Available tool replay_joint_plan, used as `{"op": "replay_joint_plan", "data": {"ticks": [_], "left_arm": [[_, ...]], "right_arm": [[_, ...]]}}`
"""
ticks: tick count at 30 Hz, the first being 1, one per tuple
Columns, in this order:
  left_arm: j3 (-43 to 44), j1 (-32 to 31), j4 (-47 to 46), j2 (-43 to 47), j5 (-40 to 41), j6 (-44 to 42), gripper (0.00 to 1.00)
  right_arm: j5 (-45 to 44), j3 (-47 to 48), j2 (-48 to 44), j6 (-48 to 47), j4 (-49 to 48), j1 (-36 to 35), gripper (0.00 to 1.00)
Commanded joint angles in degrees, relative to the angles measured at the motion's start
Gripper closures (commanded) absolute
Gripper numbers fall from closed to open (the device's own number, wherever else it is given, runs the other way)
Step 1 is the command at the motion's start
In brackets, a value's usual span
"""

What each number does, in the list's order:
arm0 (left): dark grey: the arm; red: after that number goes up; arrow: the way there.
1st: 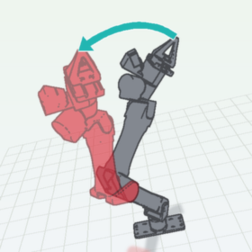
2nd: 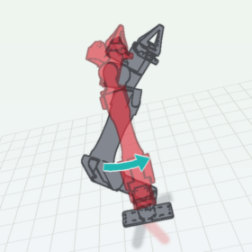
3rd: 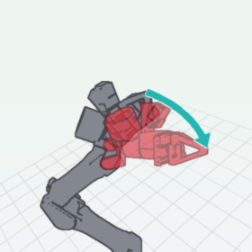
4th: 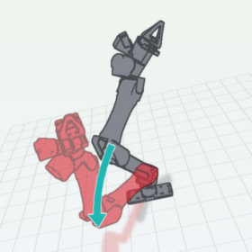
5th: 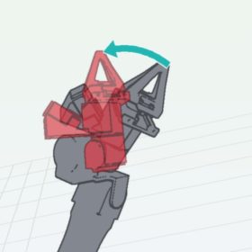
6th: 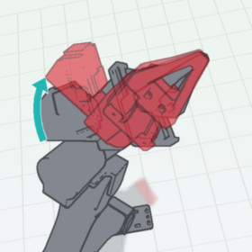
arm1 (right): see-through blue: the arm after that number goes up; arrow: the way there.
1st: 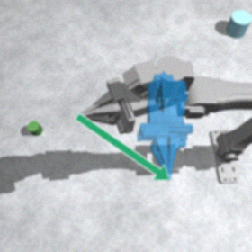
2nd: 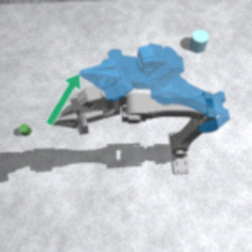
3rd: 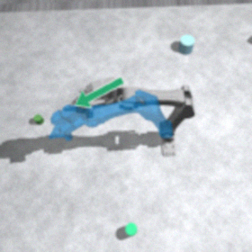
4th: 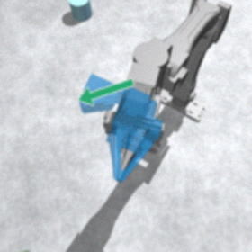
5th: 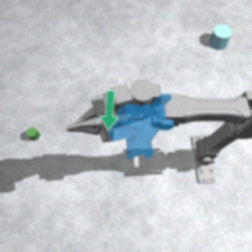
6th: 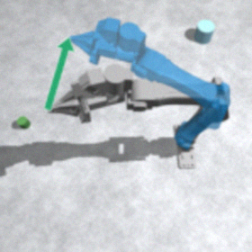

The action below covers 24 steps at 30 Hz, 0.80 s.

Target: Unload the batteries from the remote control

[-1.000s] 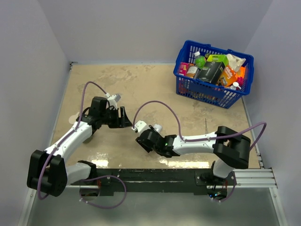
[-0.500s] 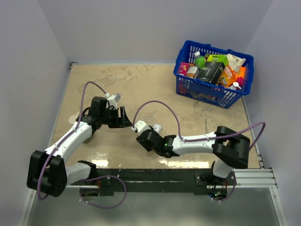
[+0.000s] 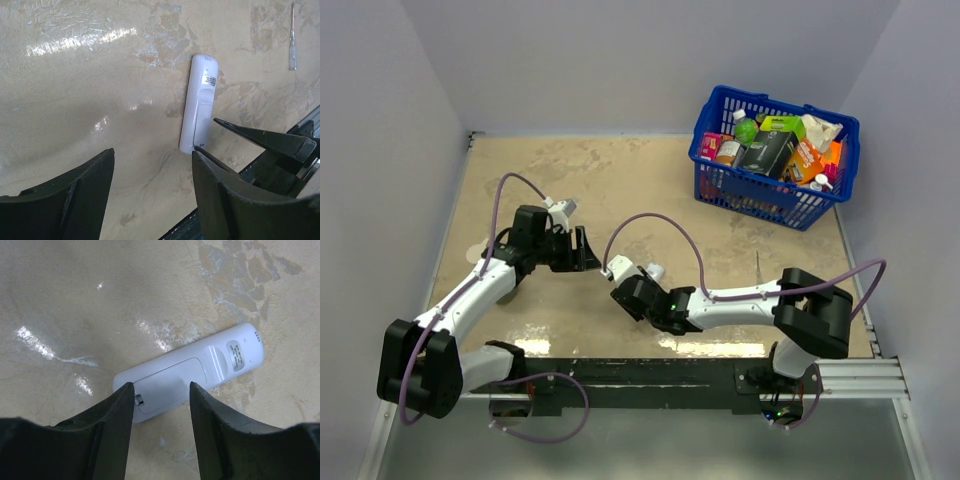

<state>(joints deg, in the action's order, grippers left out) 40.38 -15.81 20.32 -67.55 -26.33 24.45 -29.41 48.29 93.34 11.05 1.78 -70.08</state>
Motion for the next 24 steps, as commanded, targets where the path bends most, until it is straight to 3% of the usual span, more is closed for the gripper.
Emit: {"op": "replay_joint_plan", "data": {"ticks": [1,12,19,24], "left_arm": [[-0.2,0.0,-1.2,0.8,0.2,-0.5,0.32],[-0.1,0.0,-1.2,0.7,0.2,-0.4,0.32],[-0.2,0.0,-1.1,1.0,0.3,-0.4,0.32],[-0.2,0.0,-0.7,1.5,0.7,-0.4,0.32]], "right_arm": [[-5.0,1.1,-2.5,0.6,3.9,0.2,0.51],[-13.4,3.9,-3.5,9.0,11.8,0.4,0.51],[2.5,2.2,-7.4,4.2,8.0,0.9,0.45],[10.8,1.3,-9.7,0.6,8.1,4.9,0.43]]}}
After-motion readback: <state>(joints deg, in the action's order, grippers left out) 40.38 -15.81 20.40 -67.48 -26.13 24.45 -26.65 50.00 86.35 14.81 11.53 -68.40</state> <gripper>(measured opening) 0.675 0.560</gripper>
